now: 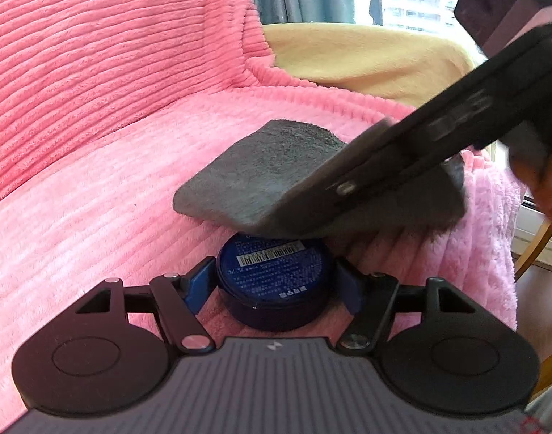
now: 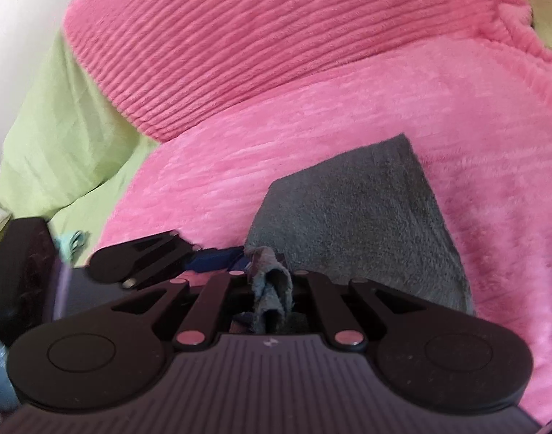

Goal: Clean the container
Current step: 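Keep rubbing the tin lid with the cloth in the right tool, then rub the grey cloth across the blue tin lid with the right tool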

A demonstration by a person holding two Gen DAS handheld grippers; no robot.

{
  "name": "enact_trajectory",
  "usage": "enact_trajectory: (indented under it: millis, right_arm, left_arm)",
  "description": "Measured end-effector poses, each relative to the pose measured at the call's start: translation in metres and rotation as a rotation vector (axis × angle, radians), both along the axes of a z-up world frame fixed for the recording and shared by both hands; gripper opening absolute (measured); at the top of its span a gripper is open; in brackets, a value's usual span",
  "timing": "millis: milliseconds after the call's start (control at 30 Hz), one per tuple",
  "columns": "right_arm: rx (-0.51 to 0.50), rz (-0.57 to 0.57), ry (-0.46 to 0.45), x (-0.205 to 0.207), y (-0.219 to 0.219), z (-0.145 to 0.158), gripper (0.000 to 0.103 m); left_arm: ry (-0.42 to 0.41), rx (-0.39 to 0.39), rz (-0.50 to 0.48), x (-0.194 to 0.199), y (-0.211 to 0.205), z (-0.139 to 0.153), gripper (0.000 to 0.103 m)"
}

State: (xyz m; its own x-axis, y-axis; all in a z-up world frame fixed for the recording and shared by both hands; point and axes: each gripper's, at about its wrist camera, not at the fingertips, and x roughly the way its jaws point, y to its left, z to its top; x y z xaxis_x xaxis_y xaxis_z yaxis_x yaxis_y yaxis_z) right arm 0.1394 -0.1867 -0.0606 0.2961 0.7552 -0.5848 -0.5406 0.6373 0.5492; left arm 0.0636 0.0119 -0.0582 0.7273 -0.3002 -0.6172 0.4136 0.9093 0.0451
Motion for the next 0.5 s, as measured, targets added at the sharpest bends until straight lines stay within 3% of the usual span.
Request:
enact_trajectory:
  millis: [133, 267, 400, 500]
  right_arm:
    - [-0.077, 0.134, 0.009, -0.004, 0.006, 0.008, 0.004]
    - [-0.158, 0.184, 0.014, 0.001, 0.019, 0.006, 0.001]
    - [-0.257, 0.163, -0.079, -0.005, 0.028, 0.013, 0.001]
    - [-0.268, 0.117, -0.117, -0.002, 0.028, 0.011, 0.001]
  left_arm:
    - [-0.013, 0.024, -0.005, -0.001, -0.005, -0.001, 0.069]
    - [-0.010, 0.052, -0.002, 0.003, -0.012, -0.004, 0.069]
    - [-0.004, 0.047, -0.003, 0.005, -0.011, -0.005, 0.069]
    - [-0.002, 0.047, -0.004, 0.006, -0.010, -0.005, 0.069]
